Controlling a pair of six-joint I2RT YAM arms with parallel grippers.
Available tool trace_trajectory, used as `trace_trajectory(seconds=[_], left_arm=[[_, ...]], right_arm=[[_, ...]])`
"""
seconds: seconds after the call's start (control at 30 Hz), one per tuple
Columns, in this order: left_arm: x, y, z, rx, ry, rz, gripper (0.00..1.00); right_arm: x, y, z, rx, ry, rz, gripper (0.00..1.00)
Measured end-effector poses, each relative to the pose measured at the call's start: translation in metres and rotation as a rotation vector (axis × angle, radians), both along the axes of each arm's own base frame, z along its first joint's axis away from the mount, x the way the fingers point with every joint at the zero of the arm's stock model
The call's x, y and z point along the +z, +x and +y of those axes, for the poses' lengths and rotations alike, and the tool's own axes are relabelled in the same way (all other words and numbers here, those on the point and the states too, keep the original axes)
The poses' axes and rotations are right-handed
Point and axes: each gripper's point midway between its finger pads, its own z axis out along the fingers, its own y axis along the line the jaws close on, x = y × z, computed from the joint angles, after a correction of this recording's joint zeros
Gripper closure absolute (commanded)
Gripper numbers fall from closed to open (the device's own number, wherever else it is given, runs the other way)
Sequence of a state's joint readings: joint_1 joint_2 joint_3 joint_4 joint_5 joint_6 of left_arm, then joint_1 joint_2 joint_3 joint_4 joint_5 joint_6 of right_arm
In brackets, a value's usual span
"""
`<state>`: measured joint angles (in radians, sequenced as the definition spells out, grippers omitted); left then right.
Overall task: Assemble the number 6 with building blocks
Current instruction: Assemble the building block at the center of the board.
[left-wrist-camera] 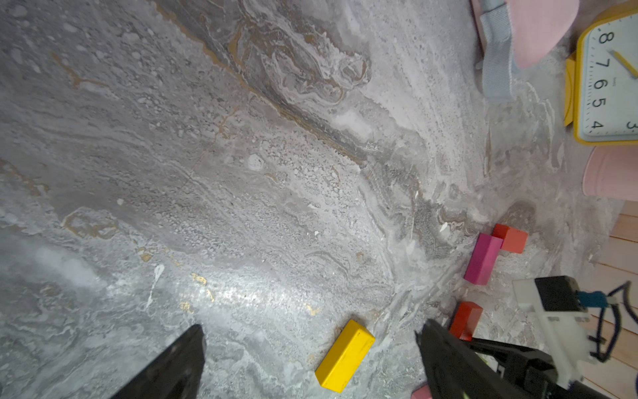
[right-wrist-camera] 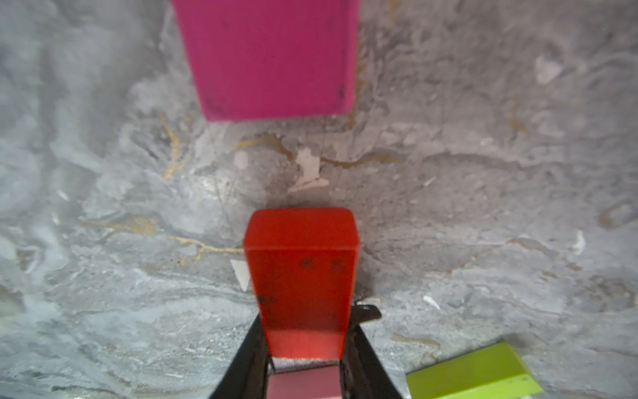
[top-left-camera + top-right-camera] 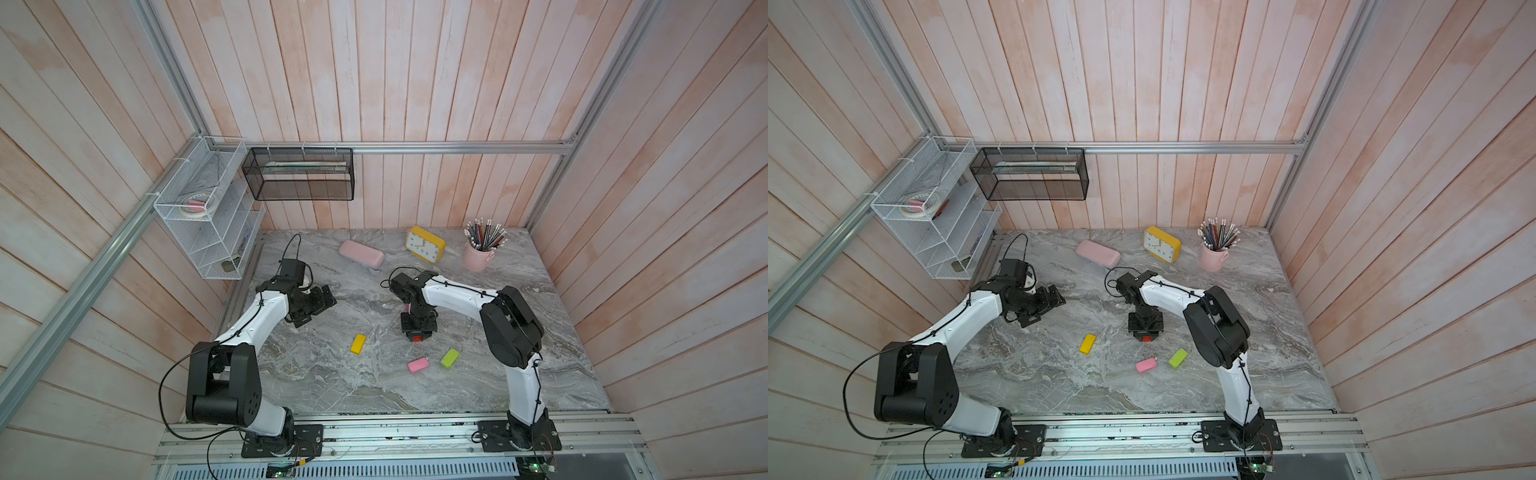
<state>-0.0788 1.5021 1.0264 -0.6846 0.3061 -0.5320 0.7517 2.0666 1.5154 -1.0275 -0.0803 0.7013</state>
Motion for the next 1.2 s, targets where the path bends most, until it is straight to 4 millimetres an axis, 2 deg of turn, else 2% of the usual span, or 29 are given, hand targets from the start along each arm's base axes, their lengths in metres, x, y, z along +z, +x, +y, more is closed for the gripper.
trace_trajectory(seconds=[1.2], left_arm=[[0.001,0.001,0.0,0.01,-0.004,0.001,0.02]], right_arm=[[-0.004,0.016,0.003,0.002,0.006,-0.01,0.8]])
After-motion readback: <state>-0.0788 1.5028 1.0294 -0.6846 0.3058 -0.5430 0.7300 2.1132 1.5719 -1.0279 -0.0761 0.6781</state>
